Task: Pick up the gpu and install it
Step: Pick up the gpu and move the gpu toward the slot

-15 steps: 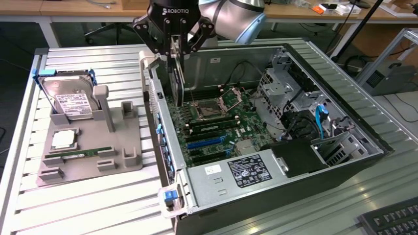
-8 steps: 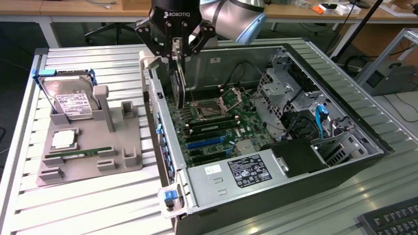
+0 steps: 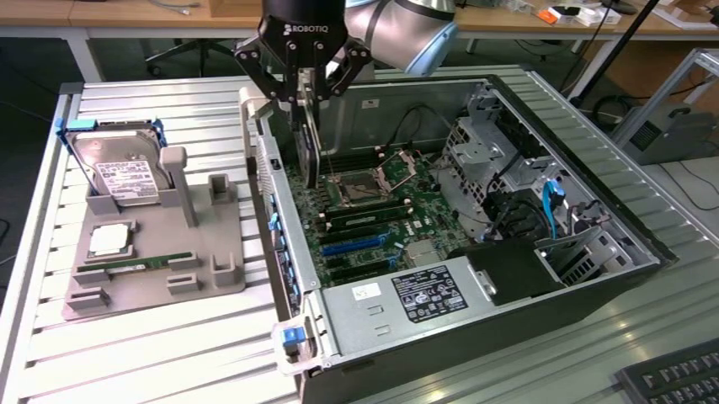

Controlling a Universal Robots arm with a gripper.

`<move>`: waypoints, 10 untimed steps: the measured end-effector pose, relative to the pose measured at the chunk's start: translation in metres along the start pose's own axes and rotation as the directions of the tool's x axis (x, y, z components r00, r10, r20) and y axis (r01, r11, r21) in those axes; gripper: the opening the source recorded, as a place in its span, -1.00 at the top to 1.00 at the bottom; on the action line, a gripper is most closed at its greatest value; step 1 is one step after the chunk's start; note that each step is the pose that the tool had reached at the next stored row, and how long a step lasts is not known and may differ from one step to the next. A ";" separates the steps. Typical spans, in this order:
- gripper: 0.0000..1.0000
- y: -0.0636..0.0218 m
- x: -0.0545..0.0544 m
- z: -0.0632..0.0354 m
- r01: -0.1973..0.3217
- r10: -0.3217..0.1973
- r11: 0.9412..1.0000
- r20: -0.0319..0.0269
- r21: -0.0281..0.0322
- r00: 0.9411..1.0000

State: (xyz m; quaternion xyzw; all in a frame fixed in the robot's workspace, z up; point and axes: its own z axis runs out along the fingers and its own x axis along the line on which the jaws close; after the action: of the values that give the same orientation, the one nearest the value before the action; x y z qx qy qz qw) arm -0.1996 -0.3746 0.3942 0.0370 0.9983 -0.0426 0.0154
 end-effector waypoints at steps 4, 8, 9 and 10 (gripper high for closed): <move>0.46 0.0002 -0.001 0.0023 0.000 0.000 1.000 0.000 0.000 1.000; 0.46 0.0005 -0.001 0.0046 0.000 0.000 1.000 0.000 0.000 1.000; 0.46 0.0005 -0.001 0.0053 0.000 0.000 1.000 0.000 0.000 1.000; 0.46 0.0006 -0.001 0.0058 0.000 0.000 1.000 0.000 0.000 1.000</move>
State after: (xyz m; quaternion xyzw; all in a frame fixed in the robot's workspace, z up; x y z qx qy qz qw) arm -0.1981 -0.3746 0.3884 0.0370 0.9983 -0.0425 0.0154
